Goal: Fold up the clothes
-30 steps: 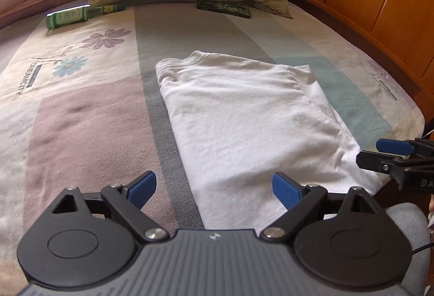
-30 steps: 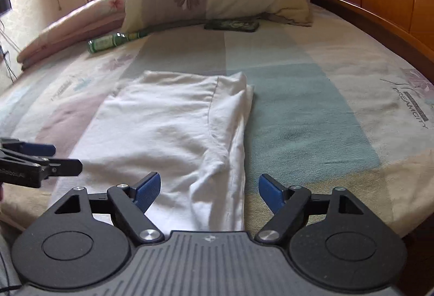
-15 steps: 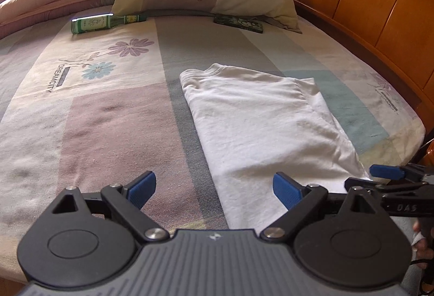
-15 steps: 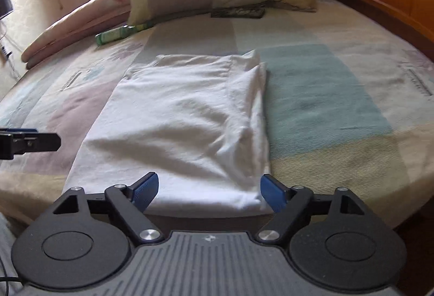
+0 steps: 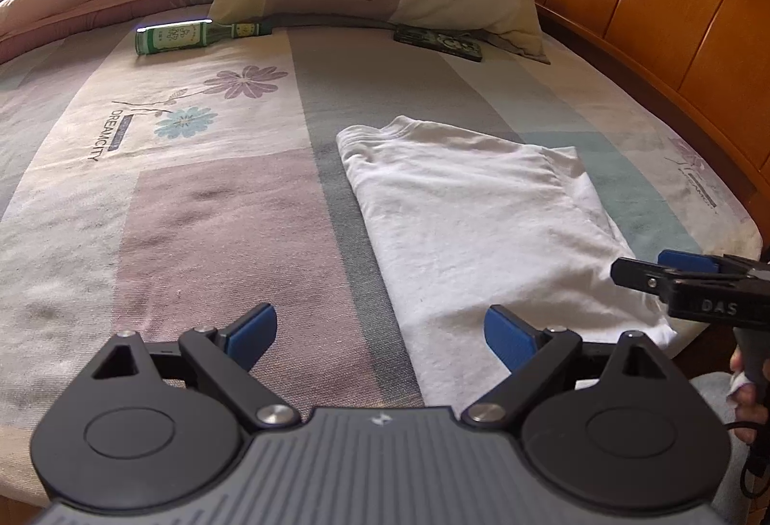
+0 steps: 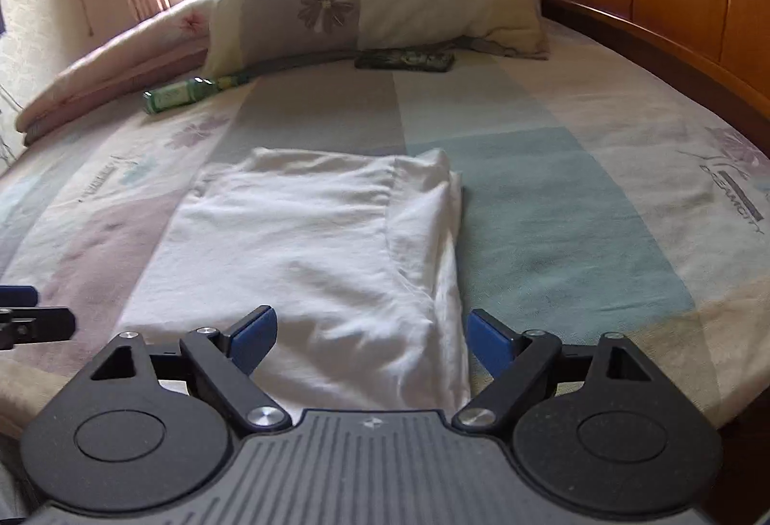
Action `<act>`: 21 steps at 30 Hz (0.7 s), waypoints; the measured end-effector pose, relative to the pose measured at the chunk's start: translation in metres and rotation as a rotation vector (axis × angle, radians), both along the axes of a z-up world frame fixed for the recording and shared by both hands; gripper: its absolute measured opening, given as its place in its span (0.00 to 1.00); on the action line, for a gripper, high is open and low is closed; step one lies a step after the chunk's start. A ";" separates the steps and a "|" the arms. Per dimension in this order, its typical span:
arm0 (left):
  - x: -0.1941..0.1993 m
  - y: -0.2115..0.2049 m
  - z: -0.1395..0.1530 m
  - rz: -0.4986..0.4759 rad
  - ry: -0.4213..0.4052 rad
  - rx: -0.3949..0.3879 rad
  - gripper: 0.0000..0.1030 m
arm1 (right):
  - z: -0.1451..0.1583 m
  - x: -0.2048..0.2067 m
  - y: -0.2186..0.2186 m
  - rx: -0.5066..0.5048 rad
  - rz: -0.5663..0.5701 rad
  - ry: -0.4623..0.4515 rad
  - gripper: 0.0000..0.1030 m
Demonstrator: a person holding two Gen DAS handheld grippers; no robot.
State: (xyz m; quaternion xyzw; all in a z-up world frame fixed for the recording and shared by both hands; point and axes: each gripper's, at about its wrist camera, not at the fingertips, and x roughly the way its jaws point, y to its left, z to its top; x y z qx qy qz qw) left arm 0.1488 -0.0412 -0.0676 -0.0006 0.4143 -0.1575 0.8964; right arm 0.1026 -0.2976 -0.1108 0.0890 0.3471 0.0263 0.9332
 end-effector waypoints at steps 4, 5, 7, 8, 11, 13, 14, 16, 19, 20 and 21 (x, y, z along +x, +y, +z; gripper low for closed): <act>0.006 -0.003 0.000 0.016 0.001 0.008 0.90 | 0.006 0.014 0.022 -0.048 0.095 -0.050 0.92; 0.006 -0.003 0.000 0.015 0.001 0.012 0.90 | 0.004 0.021 0.028 -0.059 0.110 -0.047 0.92; 0.005 -0.003 -0.001 0.012 0.003 0.022 0.90 | -0.002 0.035 0.038 -0.079 0.132 -0.034 0.92; 0.005 -0.003 -0.001 0.011 0.003 0.026 0.90 | -0.008 0.038 0.039 -0.083 0.130 -0.016 0.92; 0.006 -0.002 -0.001 0.020 0.010 0.044 0.90 | -0.025 0.047 0.043 -0.096 0.125 0.038 0.93; 0.007 -0.002 -0.002 0.024 0.013 0.051 0.90 | -0.031 0.049 0.044 -0.098 0.118 0.067 0.95; 0.007 -0.002 -0.003 0.023 0.013 0.056 0.90 | -0.028 0.042 0.043 -0.089 0.111 0.071 0.95; 0.008 -0.005 -0.004 0.019 0.013 0.066 0.90 | -0.022 0.029 0.040 -0.071 0.101 0.069 0.95; 0.007 -0.008 -0.005 0.007 0.014 0.057 0.90 | -0.019 0.012 0.045 -0.068 0.132 0.050 1.00; 0.006 -0.009 -0.005 0.003 0.015 0.054 0.90 | -0.022 0.010 0.050 -0.095 0.145 0.066 1.00; 0.005 -0.010 -0.005 0.001 0.016 0.054 0.90 | -0.026 0.007 0.054 -0.123 0.158 0.081 1.00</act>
